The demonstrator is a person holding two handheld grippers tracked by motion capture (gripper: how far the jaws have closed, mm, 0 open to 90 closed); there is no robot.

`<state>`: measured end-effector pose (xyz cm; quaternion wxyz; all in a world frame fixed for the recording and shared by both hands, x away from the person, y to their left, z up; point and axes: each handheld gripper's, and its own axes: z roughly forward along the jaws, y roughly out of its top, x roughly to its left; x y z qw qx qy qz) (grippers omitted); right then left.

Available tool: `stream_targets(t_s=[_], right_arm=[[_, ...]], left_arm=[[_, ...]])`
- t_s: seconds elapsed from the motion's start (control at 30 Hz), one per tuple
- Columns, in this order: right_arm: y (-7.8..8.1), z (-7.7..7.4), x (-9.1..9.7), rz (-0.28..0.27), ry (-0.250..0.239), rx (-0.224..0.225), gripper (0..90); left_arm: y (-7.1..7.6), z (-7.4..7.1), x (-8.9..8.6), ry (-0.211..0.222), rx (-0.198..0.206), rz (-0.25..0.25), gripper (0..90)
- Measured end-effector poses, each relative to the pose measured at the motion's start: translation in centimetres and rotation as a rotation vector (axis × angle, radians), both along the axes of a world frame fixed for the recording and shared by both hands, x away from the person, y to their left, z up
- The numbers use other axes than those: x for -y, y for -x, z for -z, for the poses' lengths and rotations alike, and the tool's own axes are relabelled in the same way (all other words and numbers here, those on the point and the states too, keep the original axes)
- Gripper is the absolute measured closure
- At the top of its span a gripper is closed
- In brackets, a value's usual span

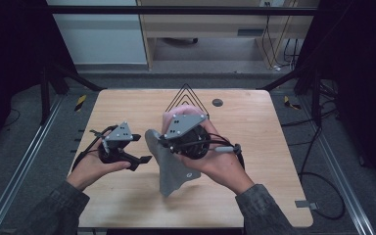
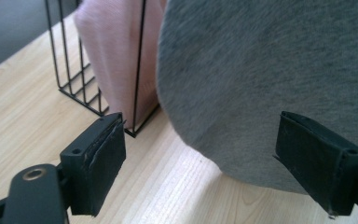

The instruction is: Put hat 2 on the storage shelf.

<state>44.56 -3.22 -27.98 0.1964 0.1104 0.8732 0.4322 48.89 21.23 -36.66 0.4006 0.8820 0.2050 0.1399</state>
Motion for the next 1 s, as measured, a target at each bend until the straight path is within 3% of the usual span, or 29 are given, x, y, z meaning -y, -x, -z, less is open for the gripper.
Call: stream_targets(t_s=[0.13, 0.3, 0.37, 0.43, 0.47, 0.5, 0.57, 0.6, 0.73, 1.0], right_arm=[[0.2, 0.3, -0.1, -0.007, 0.002, -0.006, 85.9], [0.3, 0.4, -0.1, -0.01, -0.003, -0.011, 85.9], [0.3, 0.7, -0.2, -0.011, 0.005, -0.015, 85.9], [0.3, 0.8, -0.2, -0.012, 0.009, -0.014, 85.9], [0.2, 0.9, -0.2, -0.007, 0.008, -0.017, 85.9], [0.1, 0.9, -0.1, -0.004, 0.007, -0.018, 85.9], [0.1, 1.0, 0.0, 0.004, 0.006, -0.017, 85.9], [-0.1, 1.0, 0.5, 0.015, 0.001, -0.018, 85.9], [-0.4, 1.2, 1.9, 0.043, -0.01, -0.024, 85.9], [-1.0, 1.4, 4.8, 0.121, -0.044, -0.029, 85.8]], left_arm=[[0.0, 0.2, 0.3, -0.02, -0.007, 0.032, 15.8], [-0.4, 0.6, 0.7, -0.027, 0.005, 0.025, 18.4], [-0.8, 1.0, 1.1, -0.016, -0.027, 0.05, 22.1], [-1.1, 1.2, 1.3, -0.011, -0.05, 0.061, 28.0], [-1.3, 1.3, 1.7, 0.014, -0.075, 0.065, 31.8], [-1.7, 1.2, 2.5, 0.004, -0.084, 0.092, 38.3], [-1.7, 1.2, 3.0, 0.001, -0.078, 0.088, 42.2], [-1.9, 1.1, 3.4, -0.006, -0.077, 0.091, 54.4], [-1.6, 1.0, 4.1, -0.027, -0.06, 0.107, 72.7], [-0.4, -0.5, 4.4, -0.049, -0.029, 0.098, 84.4]])
